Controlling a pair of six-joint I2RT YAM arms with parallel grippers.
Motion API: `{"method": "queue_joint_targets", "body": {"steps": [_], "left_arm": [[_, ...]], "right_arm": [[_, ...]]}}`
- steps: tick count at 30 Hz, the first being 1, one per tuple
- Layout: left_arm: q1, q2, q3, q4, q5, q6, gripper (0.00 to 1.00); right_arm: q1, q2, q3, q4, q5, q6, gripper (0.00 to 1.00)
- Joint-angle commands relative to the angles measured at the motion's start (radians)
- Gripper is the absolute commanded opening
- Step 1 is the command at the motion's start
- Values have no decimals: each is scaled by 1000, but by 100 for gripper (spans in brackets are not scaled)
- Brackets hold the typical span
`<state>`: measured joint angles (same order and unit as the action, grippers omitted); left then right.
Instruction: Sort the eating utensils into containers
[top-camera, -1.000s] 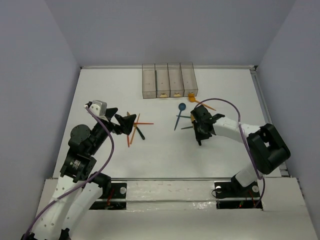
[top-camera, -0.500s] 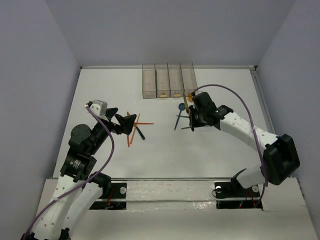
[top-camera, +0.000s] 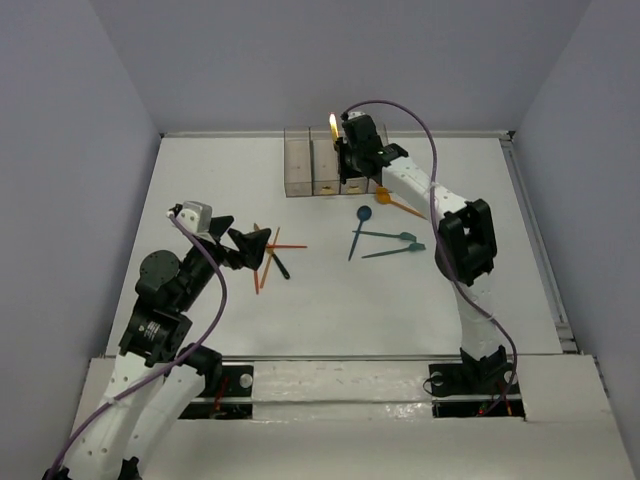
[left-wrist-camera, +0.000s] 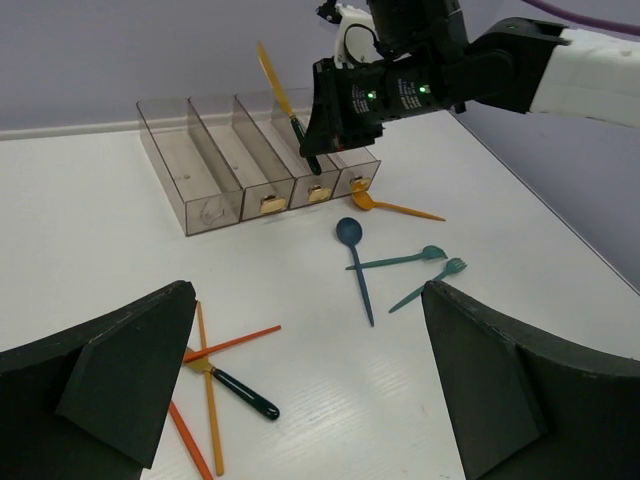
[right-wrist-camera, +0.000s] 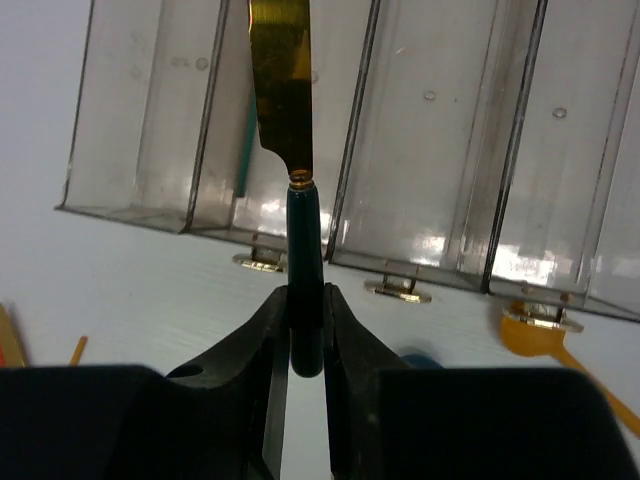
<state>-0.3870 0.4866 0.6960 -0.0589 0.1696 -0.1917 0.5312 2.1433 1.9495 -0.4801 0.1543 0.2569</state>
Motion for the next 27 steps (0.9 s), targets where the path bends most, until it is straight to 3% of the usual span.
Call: {"method": "queue_joint_targets", "body": {"steps": [1, 14, 16, 17, 18, 19, 22, 27], "left_arm": [[-15, -3, 25, 22, -19, 11, 99], [-15, 18, 25, 22, -30, 17, 99], [-15, 21, 26, 22, -31, 17, 99], [-15, 21, 25, 21, -32, 17, 99], [-15, 21, 25, 21, -32, 17, 99], [-15, 23, 25, 19, -32, 17, 99], [-15, 27, 27, 22, -30, 17, 99], [-15, 30, 28, 21, -28, 15, 99]], "right_arm": [[-54, 110, 224, -35, -13, -12, 0], [-106, 240, 264, 9, -111, 25, 0], [-106, 247, 261, 9, -111, 28, 14], [-106, 244, 252, 12, -107, 31, 31], [-106, 242, 252, 14, -101, 35, 31], [-106, 236, 237, 18, -92, 36, 48], [-106, 190, 213, 47, -84, 33, 67], [-106, 89, 171, 84, -134, 18, 69]]}}
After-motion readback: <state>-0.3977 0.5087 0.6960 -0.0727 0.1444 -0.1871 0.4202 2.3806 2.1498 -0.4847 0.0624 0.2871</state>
